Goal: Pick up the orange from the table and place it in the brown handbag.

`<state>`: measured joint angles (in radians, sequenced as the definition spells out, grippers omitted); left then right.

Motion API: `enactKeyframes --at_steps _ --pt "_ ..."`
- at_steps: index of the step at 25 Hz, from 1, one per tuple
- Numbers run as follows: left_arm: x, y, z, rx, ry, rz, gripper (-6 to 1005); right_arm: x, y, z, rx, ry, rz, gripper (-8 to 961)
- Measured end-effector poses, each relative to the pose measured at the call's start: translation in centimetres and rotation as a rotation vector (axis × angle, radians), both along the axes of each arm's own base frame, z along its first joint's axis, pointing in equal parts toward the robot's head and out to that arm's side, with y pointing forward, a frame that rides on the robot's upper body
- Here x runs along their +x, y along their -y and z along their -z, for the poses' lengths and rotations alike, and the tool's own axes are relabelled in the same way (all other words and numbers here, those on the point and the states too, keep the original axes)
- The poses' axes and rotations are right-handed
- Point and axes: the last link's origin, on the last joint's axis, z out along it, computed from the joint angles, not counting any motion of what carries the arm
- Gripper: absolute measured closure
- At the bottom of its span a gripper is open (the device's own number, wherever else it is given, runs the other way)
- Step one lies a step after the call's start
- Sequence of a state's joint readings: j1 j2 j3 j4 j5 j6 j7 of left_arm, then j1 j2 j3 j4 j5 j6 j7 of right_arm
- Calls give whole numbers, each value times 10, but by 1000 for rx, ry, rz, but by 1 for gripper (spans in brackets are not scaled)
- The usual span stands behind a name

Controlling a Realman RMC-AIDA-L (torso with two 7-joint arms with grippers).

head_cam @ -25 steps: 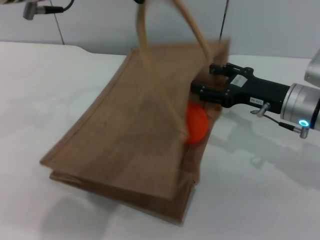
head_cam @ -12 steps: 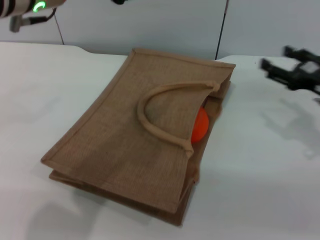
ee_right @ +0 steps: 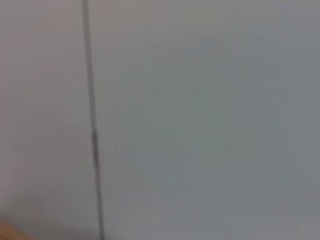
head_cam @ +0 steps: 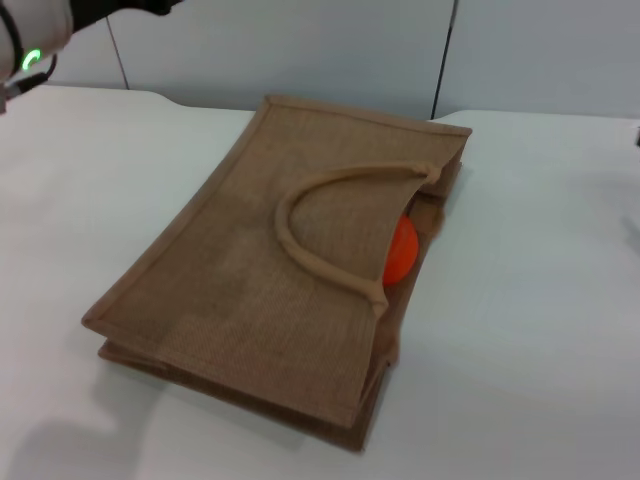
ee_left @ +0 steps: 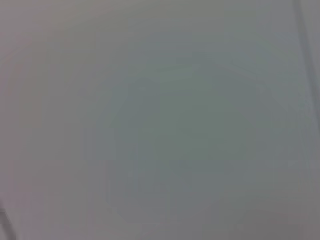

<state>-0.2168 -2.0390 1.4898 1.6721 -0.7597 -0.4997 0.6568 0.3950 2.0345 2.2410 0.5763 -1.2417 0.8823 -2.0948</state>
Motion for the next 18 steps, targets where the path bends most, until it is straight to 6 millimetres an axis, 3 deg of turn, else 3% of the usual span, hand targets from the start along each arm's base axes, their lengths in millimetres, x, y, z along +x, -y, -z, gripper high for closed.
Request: enactKeyframes --at_steps 9,18 --pt "-41 3 13 208 91 -31 287 29 23 5 176 -58 66 144" --pt "-76 14 50 375 104 -22 288 33 47 23 280 -33 36 145"
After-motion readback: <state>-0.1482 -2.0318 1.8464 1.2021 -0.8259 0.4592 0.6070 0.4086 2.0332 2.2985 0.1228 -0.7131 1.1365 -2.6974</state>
